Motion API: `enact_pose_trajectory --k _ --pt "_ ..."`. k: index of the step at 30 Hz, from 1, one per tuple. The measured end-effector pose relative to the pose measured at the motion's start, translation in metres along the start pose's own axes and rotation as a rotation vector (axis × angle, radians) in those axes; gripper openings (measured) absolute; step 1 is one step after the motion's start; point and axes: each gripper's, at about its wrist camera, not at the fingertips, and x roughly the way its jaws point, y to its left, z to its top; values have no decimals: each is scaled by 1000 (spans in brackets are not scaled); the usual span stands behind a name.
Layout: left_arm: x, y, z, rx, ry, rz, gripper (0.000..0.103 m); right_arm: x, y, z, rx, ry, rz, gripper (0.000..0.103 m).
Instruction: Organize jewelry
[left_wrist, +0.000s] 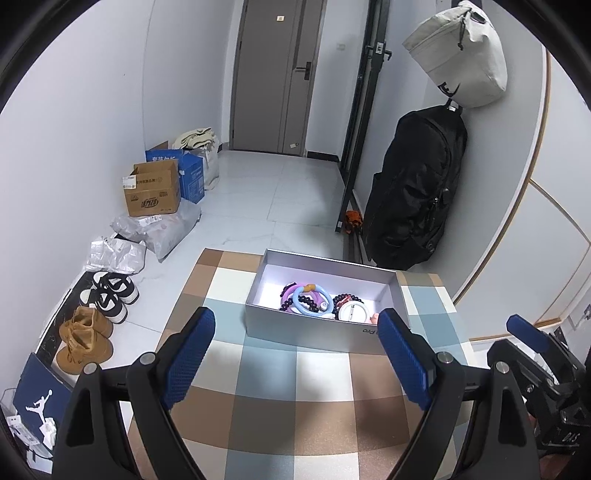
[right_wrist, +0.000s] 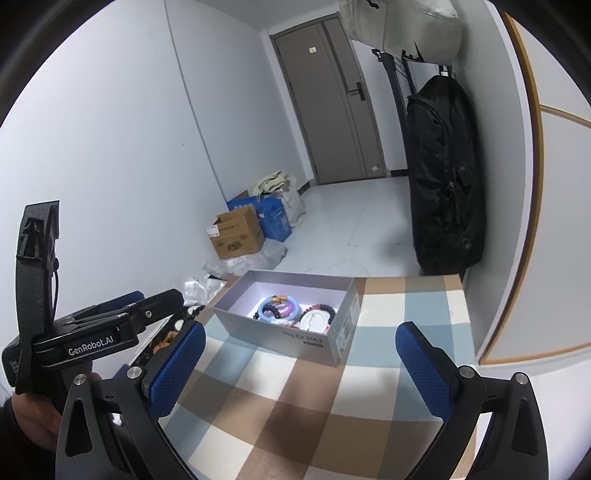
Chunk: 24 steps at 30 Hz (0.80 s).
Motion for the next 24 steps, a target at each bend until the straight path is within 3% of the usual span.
enact_pose_trajectory --k 24 --pt "-2 -3 -1 10 2 -20 87 -2 -1 0 -2 -2 -16 103"
